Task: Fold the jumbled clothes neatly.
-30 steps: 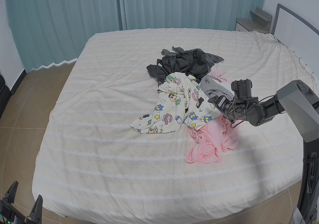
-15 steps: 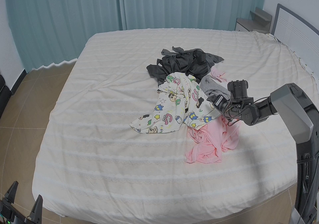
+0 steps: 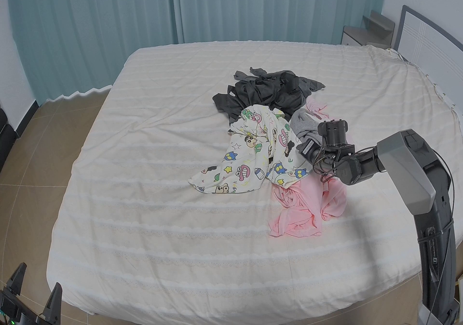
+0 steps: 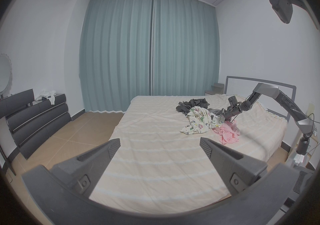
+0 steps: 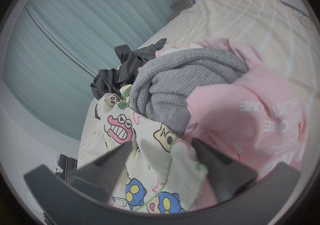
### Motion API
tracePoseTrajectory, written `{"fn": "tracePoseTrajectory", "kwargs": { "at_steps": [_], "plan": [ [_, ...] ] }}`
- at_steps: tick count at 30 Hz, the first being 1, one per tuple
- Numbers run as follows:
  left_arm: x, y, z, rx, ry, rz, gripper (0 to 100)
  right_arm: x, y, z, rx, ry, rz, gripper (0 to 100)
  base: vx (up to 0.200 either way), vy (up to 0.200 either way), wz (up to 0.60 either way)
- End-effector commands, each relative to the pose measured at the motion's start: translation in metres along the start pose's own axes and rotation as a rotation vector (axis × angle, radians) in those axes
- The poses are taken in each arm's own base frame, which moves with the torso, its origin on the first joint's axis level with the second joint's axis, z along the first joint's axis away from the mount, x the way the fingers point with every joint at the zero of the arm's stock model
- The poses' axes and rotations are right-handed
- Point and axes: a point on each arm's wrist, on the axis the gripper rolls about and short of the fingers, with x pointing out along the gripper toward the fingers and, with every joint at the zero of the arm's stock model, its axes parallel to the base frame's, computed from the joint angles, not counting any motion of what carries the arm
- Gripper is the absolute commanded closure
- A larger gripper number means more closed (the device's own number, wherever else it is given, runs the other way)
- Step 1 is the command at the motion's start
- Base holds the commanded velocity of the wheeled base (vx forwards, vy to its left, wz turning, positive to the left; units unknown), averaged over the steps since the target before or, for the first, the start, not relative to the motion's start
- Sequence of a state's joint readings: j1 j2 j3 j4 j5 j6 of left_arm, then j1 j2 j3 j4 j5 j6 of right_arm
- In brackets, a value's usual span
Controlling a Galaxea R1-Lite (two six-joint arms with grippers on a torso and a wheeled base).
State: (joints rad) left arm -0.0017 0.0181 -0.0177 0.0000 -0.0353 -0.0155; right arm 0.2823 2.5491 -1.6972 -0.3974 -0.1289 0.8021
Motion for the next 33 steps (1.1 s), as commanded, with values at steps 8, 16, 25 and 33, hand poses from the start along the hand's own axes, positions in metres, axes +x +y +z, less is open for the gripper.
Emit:
{"fn": "tracePoseTrajectory", "kwargs": {
  "at_steps": [8, 16, 25, 33],
  "plan": [
    [0.0, 0.0, -0.005, 0.0, -0.002, 0.0, 0, -0.019, 0.002, 0.0, -0.037, 0.018, -0.013, 100, 0.0, 0.0, 0.0],
    [0.0, 0.0, -0.005, 0.0, -0.002, 0.0, 0, -0.082, 0.017, 0.014, -0.023, 0.004, 0.062, 100, 0.0, 0.0, 0.0],
    [0.0, 0.0, -0.005, 0.013, -0.002, 0.0, 0, -0.174, 0.006, -0.001, -0.042, 0.021, 0.242, 100, 0.0, 0.0, 0.0],
    [0.0, 0.0, -0.005, 0.02, -0.002, -0.001, 0, -0.251, 0.014, 0.013, -0.051, -0.008, 0.404, 100, 0.0, 0.0, 0.0]
  ]
}}
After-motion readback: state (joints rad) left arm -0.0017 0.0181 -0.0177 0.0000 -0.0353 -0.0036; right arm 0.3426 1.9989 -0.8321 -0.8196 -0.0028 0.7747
